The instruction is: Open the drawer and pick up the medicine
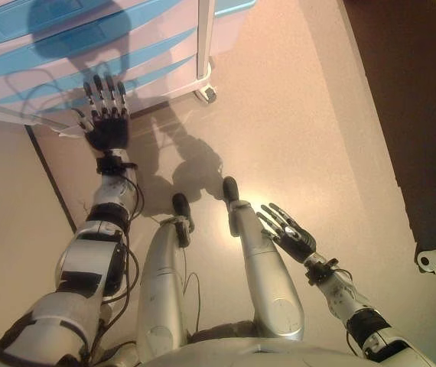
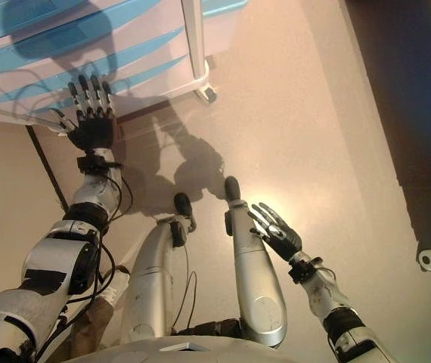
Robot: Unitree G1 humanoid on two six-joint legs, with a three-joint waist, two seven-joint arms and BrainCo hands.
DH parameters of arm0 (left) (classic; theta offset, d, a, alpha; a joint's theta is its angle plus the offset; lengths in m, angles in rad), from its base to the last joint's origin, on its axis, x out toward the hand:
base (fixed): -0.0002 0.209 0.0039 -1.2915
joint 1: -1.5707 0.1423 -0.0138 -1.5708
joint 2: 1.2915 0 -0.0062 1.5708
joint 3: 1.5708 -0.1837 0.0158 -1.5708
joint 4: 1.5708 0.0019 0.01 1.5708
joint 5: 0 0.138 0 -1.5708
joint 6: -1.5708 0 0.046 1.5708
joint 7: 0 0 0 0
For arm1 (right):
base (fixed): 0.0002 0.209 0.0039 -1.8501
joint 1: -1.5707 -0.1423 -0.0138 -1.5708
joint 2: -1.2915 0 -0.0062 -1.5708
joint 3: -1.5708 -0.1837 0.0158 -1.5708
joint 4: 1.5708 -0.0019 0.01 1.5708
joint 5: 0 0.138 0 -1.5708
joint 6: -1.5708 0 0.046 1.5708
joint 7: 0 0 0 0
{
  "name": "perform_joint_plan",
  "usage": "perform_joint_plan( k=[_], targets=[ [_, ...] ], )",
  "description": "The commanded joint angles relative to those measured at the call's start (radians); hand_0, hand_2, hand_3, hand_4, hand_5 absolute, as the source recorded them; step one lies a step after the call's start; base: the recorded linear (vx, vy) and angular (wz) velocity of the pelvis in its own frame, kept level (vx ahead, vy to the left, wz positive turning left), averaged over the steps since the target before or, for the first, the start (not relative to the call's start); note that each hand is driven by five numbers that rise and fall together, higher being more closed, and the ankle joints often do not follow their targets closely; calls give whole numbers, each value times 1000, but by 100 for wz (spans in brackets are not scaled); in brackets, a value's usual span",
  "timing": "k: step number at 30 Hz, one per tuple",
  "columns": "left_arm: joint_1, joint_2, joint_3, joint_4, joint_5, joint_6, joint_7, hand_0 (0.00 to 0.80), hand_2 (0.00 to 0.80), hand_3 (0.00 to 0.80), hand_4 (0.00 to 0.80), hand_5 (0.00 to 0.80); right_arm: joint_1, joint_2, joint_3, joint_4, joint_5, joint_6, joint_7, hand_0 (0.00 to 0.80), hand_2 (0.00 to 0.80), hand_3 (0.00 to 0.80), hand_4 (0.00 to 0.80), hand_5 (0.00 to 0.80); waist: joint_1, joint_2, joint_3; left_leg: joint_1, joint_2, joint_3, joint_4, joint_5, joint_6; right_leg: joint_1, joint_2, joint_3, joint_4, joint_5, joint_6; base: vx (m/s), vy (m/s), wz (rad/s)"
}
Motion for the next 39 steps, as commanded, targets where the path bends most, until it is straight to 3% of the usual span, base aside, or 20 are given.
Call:
perform_joint_plan(
  k=[1,25,32,33,34,39],
  targets=[
    [-35,55,30,-78,-8,-8,-52,0,0,0,0,0,108,24,99,-11,-5,35,39,0,0,0,0,0,13,-2,-18,41,-37,2,-149,-29,4,-13,22,-37,74,-81,-17,0,0,0],
    [-150,77,52,-148,-8,-40,-29,0,0,0,0,0,98,3,93,46,11,19,81,0,0,0,0,0,11,-4,-18,26,-40,0,-134,-36,-1,-21,12,-37,56,-75,-28,0,0,0],
    [-163,100,56,-169,-8,-75,-103,0,0,0,0,0,101,-12,88,60,17,15,103,0,0,0,0,0,15,-2,-18,23,-41,-6,-135,-34,-5,-19,7,-39,50,-79,-33,0,0,0],
    [-165,101,54,-177,-8,-81,-122,75,75,75,75,75,101,-14,87,64,17,14,108,0,0,0,0,0,15,0,-18,25,-42,-6,-137,-33,-6,-17,6,-40,50,-80,-33,0,0,0],
    [-164,102,51,-183,-8,-92,-129,800,800,800,800,800,101,-17,87,64,16,14,108,0,0,0,0,0,16,1,-18,25,-41,-6,-138,-32,-7,-18,5,-41,51,-81,-34,0,0,0],
    [-160,100,52,-212,-8,-115,-160,800,800,800,800,800,102,-21,86,63,20,10,106,0,0,0,0,0,22,2,-18,25,-43,-9,-135,-30,-10,-13,2,-45,52,-87,-39,-1,0,-2]
  ],
)
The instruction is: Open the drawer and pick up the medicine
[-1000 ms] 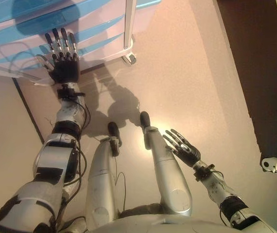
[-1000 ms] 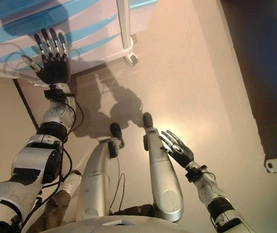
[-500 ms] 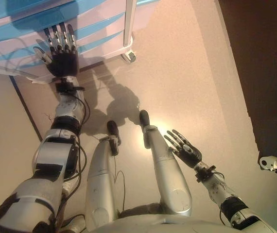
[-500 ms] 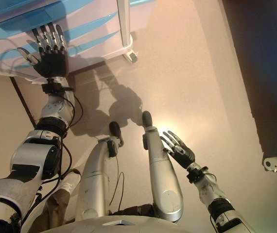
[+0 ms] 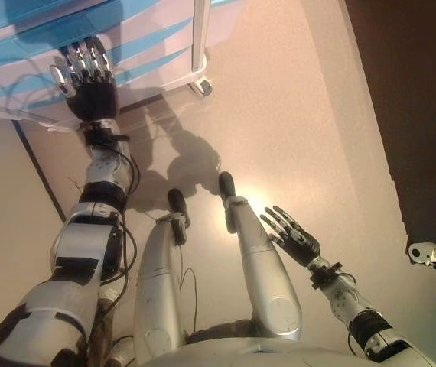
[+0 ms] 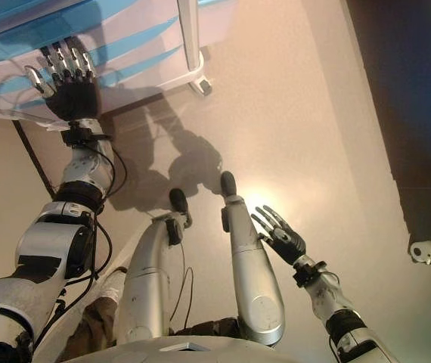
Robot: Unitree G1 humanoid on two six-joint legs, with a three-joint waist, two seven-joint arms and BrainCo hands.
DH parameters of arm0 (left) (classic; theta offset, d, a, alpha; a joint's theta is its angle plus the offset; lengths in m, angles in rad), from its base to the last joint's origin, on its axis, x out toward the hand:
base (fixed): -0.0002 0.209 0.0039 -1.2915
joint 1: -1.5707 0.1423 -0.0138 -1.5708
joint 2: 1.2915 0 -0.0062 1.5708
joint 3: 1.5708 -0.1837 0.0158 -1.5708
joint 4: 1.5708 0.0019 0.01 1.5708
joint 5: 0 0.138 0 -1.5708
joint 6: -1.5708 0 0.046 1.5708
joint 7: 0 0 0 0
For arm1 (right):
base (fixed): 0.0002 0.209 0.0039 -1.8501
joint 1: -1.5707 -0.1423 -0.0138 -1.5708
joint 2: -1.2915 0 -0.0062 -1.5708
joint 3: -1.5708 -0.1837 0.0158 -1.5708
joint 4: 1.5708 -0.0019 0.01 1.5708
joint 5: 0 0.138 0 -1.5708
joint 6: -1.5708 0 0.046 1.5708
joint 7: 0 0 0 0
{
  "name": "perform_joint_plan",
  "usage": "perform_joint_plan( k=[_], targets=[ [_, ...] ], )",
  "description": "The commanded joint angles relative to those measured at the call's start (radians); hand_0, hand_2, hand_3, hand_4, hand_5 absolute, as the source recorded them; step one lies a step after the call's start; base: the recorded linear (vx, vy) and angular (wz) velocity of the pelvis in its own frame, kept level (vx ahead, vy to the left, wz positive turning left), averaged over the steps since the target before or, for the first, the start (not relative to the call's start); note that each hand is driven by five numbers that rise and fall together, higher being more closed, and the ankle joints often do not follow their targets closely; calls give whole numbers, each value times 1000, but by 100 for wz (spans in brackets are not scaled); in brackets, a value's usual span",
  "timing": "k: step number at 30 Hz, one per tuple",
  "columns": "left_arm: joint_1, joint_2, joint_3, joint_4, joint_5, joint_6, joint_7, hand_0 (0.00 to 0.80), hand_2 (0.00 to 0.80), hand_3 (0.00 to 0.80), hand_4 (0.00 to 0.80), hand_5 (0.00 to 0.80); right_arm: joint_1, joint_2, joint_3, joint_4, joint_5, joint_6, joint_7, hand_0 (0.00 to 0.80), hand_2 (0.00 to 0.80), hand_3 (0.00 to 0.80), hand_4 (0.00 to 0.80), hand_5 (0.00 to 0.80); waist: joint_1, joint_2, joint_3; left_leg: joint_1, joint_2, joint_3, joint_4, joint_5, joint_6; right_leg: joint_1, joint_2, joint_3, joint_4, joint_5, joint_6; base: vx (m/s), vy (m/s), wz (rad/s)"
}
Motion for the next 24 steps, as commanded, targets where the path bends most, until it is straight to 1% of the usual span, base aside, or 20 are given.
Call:
perform_joint_plan(
  k=[1,11,19,24],
  targets=[
    [-73,73,33,-151,6,-27,-162,800,800,800,800,800,102,-14,84,1,-19,16,43,0,0,0,0,0,35,32,-33,49,-40,-17,-123,-35,-16,23,11,-47,40,-88,-39,0,0,0],
    [-80,93,12,-147,6,-24,-185,800,800,800,800,800,102,-12,78,12,-25,10,52,0,0,0,0,0,43,32,-33,64,-39,-19,-129,-30,-23,43,3,-59,37,-93,-41,0,0,0],
    [-32,95,14,-111,6,19,-195,800,800,800,800,800,103,-3,74,4,-42,9,37,0,0,0,0,0,53,33,-33,84,-39,-25,-147,-18,-30,69,-1,-71,29,-101,-43,-5,-5,0],
    [25,81,23,-83,6,54,-202,800,800,800,800,800,105,7,71,-11,-59,11,25,0,0,0,0,0,61,28,-33,93,-37,-33,-160,-8,-35,84,3,-80,27,-107,-45,-41,-38,2]
  ],
)
